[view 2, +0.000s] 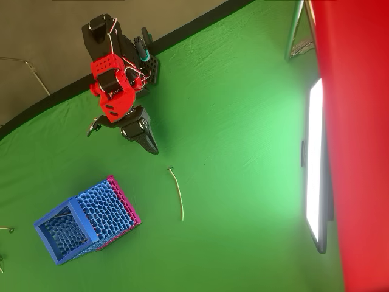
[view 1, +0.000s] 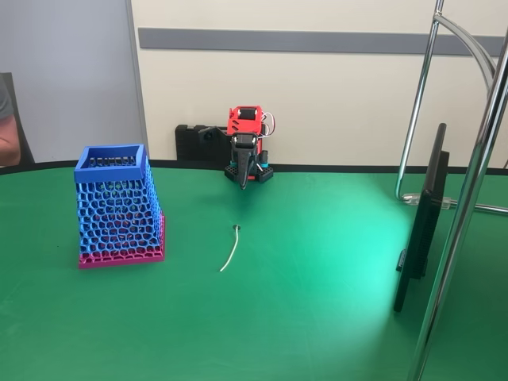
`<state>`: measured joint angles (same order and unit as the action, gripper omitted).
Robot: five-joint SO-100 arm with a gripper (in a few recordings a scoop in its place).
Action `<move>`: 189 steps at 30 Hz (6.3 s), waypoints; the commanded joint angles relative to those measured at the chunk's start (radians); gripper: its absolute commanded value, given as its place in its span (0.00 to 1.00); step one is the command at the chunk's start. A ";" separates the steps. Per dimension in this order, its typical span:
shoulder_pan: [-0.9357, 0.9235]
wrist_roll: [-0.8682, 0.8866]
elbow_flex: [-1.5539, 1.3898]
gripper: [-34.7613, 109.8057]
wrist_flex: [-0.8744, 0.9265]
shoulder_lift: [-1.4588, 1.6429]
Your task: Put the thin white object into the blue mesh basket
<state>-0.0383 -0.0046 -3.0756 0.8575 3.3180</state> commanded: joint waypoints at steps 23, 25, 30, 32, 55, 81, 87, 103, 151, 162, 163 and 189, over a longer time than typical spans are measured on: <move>0.014 -0.014 -0.008 0.25 0.006 0.008; 0.014 -0.012 -0.008 0.25 0.006 0.008; 0.014 -0.012 -0.008 0.25 0.006 0.008; 0.014 -0.011 -0.008 0.25 0.006 0.008; 0.026 -0.014 0.048 0.24 -0.020 -0.103; -0.035 0.196 0.683 0.24 -0.015 -1.138; -0.064 0.117 0.870 0.24 0.034 -1.325; -0.017 -0.499 1.026 0.25 0.115 -1.488; 0.006 -1.453 1.717 0.32 0.502 -2.184; 0.005 -1.532 1.746 0.32 0.511 -2.244; 0.008 -1.540 1.747 0.32 0.511 -2.249; 0.020 -1.493 1.741 0.31 0.483 -2.299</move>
<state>-0.0307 -1.5094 -1.3438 1.3438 1.0140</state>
